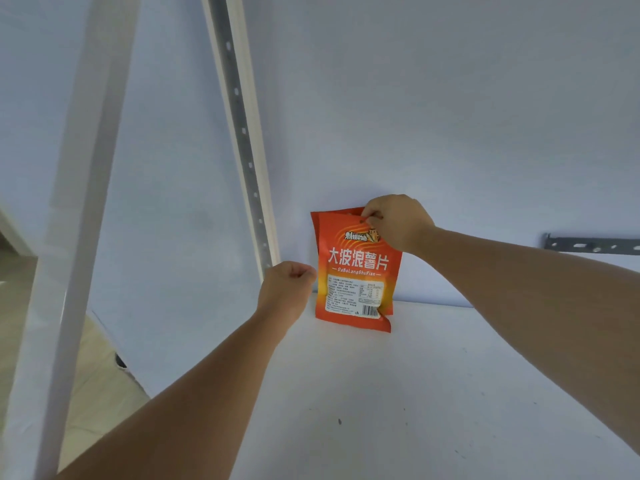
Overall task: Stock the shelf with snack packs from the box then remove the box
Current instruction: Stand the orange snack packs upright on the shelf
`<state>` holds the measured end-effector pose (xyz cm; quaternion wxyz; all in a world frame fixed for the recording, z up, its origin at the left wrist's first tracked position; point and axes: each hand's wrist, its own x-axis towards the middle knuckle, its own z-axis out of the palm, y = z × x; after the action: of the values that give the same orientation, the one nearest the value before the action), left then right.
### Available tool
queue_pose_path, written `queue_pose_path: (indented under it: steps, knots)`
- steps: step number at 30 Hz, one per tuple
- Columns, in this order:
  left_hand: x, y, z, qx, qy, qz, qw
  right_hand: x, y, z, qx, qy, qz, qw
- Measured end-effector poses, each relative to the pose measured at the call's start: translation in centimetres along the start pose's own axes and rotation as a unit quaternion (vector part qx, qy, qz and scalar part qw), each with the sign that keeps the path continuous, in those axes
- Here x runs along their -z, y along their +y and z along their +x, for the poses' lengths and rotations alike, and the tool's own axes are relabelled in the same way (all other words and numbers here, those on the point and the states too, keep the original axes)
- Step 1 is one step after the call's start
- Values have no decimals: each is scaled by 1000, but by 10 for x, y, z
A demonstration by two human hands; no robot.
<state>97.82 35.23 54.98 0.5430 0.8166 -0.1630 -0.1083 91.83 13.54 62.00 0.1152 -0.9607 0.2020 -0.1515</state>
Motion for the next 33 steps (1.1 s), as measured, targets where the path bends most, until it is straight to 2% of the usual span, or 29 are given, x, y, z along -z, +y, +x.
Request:
queue_pose_path:
  steps: [4,9,13,19,22,26,33]
  knots:
    - [-4,6,-7,-37,-33,56,997,7,-10,1,42,-18,-54,998]
    - [-1,11,-16,-77,-70,129,986,12,-5,-9,49,-12,-48,998]
    - [1,18,-18,-104,-125,146,976,22,10,-28,23,0,-7,1000]
    - [-8,35,-23,-137,-181,130,965,39,43,-76,-12,9,113,994]
    - [-23,48,-27,-156,-186,99,965,51,61,-108,-39,24,131,990]
    - [-58,70,-47,-162,-237,25,958,69,91,-163,-96,43,153,983]
    - [-147,105,-121,-222,-328,29,918,111,148,-297,-192,71,145,968]
